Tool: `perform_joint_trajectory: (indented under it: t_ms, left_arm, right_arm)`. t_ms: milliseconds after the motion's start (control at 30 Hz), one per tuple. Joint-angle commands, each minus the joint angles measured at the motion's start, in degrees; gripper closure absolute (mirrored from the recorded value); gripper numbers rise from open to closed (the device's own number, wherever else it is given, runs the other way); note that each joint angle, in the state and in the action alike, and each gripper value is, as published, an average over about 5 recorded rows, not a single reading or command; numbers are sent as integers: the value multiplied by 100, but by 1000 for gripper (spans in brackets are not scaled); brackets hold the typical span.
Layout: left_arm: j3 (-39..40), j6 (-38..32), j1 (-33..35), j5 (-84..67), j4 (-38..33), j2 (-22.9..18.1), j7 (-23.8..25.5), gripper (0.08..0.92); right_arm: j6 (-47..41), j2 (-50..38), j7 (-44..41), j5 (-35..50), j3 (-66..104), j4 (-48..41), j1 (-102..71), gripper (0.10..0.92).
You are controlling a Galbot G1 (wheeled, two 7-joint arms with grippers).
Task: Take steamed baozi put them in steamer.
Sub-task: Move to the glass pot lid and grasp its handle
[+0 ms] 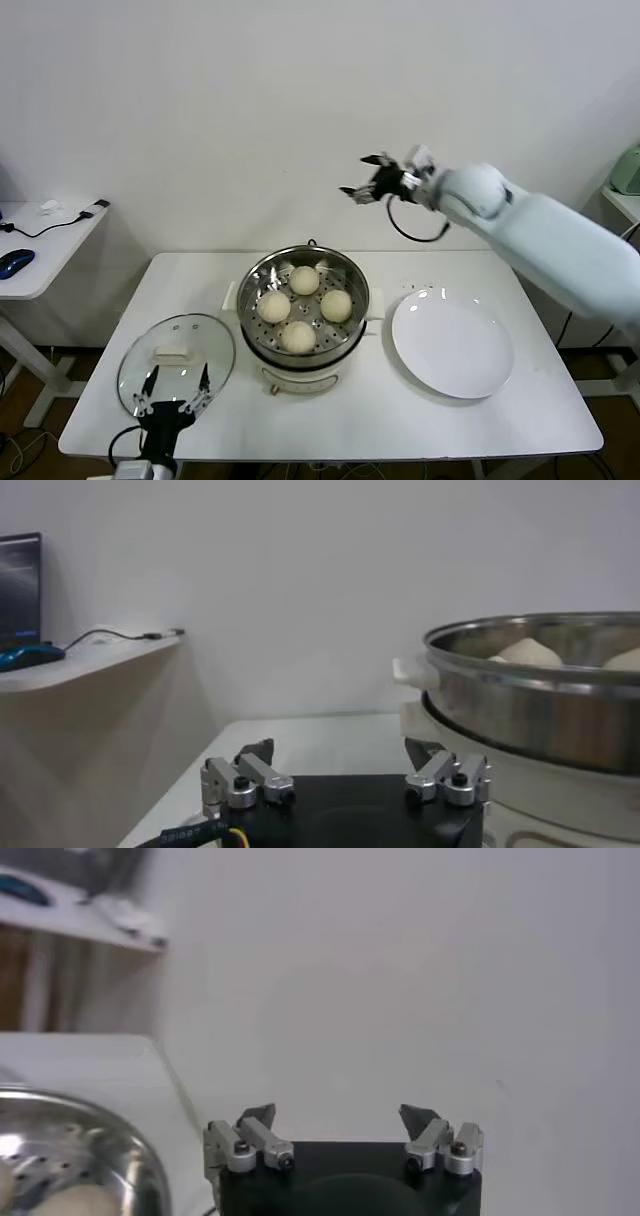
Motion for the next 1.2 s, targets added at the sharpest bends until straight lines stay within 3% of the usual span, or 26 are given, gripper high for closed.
perform_joint_trajectory:
  t_ms: [33,267,533,733,933,1100,1200]
  left_arm:
    - [-95,0,-137,-148,-10,41,10,177]
    - [-166,133,-234,-124,50,208,-27,177]
    - [-239,-33,-361,227,196,326,-16,177]
    - [-239,-251,-408,819,360,297,-152,177]
    - [-273,-617,-434,1563,607,297,-669,177]
    - [-276,-650,-577,3621,1058,509,-1920,177]
    - [-386,-981,-656,5209,1570,740,-2404,177]
  right_arm:
    - [1041,-347,801,-1094,5005,1256,-5475,202]
    - [2418,1005,419,-1696,6460,1429,-7549,203]
    - [3568,2109,311,-1888,6520,1178,-8621,203]
    - [4128,2451,358,-2051,6311,899,-8836,203]
    - [4084,2471,706,-2223,6077,797,-8859,203]
    - [3776,2469,971,-2353,6007,736,-8776,203]
    - [3664,2469,1029,-2380,5960,758,-8739,203]
